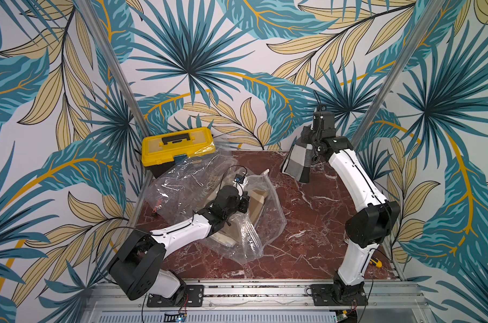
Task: Take the blanket out of the vacuum bag
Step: Place the blanket at the corner of the board.
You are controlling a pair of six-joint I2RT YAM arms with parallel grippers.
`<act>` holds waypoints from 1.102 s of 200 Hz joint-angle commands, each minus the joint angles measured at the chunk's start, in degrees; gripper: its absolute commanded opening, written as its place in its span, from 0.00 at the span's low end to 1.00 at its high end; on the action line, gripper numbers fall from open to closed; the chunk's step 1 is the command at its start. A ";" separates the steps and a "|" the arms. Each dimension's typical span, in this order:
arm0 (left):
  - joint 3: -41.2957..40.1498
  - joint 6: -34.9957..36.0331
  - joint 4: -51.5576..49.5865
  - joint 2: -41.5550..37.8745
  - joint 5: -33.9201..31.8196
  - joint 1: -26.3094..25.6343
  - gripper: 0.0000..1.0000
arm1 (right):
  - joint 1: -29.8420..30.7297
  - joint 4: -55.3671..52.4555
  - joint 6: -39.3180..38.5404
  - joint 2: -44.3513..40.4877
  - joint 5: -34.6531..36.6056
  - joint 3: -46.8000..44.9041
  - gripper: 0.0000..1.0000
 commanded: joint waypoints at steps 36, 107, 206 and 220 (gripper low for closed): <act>-0.05 -1.06 -0.03 0.46 3.58 0.32 0.00 | -8.56 12.06 8.90 -3.38 3.52 -23.28 0.00; 0.80 -0.65 -0.38 -0.38 8.09 0.36 0.00 | -14.53 10.30 9.23 -10.15 1.43 -42.47 0.00; 0.47 -0.34 -1.44 -1.13 9.30 0.31 0.00 | -14.74 4.73 6.50 -16.96 11.81 -54.52 0.00; 0.79 0.17 -1.44 -0.82 9.99 0.38 0.00 | -14.74 4.43 6.20 -18.52 10.00 -55.25 0.22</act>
